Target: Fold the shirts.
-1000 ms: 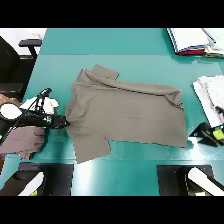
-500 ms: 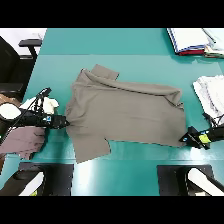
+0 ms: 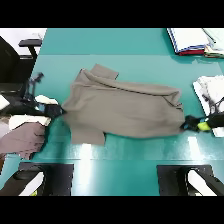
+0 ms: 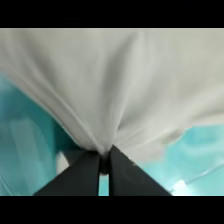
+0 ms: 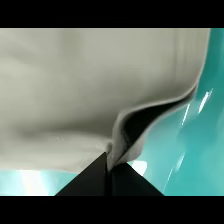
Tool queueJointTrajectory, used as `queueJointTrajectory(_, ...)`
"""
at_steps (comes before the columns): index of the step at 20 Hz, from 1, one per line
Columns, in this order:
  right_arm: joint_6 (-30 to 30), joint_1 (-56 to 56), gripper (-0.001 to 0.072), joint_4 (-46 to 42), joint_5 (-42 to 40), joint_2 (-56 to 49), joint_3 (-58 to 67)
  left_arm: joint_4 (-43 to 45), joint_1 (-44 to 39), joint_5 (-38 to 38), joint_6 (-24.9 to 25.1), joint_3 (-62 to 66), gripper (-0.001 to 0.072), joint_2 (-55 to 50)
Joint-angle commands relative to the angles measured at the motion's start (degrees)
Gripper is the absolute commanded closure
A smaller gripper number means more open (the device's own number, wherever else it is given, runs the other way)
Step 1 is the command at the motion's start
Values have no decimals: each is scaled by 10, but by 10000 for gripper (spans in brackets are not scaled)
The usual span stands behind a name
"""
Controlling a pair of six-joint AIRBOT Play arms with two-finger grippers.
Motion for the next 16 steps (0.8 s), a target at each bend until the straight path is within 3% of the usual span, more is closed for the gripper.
queueJointTrajectory(1, 1, 17, 692, 1, 8, 70, 165, 2, 0, -26, -11, 188, 679, 1)
queueJointTrajectory(6, 1, 17, 692, -5, 10, 105, 455, 4, 0, -33, -29, 532, 680, 1)
queueJointTrajectory(10, 1, 17, 692, -6, 54, 80, 637, 5, 0, -31, -57, 724, 680, 1)
queueJointTrajectory(13, 20, 17, 692, -51, 105, 39, 756, 5, 0, -27, -75, 781, 680, 1)
queueJointTrajectory(16, 38, 17, 693, -81, 147, 13, 801, 24, 0, -30, -81, 760, 680, 1)
